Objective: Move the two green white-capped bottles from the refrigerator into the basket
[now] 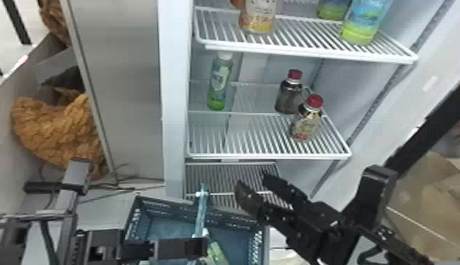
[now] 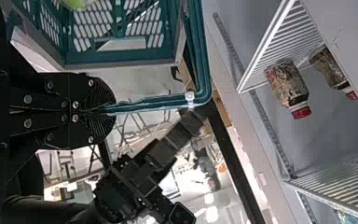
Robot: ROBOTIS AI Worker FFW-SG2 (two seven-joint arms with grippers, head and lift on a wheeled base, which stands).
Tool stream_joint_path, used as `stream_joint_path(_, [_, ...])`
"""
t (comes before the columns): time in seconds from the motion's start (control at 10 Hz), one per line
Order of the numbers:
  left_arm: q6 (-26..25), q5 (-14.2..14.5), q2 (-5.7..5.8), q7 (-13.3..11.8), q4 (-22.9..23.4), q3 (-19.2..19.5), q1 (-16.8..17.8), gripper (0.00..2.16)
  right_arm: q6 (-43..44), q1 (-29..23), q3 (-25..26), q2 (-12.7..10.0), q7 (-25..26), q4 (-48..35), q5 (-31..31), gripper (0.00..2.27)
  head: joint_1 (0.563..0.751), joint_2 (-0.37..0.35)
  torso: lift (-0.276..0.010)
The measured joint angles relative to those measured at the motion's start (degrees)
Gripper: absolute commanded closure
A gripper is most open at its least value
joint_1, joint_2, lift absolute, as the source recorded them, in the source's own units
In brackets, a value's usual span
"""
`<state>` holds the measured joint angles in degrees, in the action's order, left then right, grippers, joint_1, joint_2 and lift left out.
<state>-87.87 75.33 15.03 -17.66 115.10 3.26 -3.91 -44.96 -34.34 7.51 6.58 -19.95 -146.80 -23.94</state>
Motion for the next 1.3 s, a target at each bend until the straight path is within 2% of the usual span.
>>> stream_joint_path(0.5, [0.1,0.2,0.0,0.0,0.0,0.05,-0.23,1.16,17.64,5.32,-1.68,0.02,0.04,9.02,2.07,0.46,0.695,-0.231,-0.263])
stream_joint_path(0.7, [0.1,0.2,0.0,0.0,0.0,0.01,-0.17,1.16,27.71,8.42,-3.0,0.09,1.14,15.47,4.66,0.46,0.695,-0.244,-0.263])
stream_joint_path(0.9, [0.1,0.17,0.0,0.0,0.0,-0.02,-0.16,1.16,33.85,11.29,-4.31,0.03,1.84,21.24,5.19,0.43,0.695,-0.246,-0.263])
stream_joint_path(1.3, [-0.01,0.08,0.0,0.0,0.0,-0.13,-0.17,1.16,41.81,15.69,-7.42,-0.02,5.27,29.18,6.46,0.12,0.695,-0.238,-0.263])
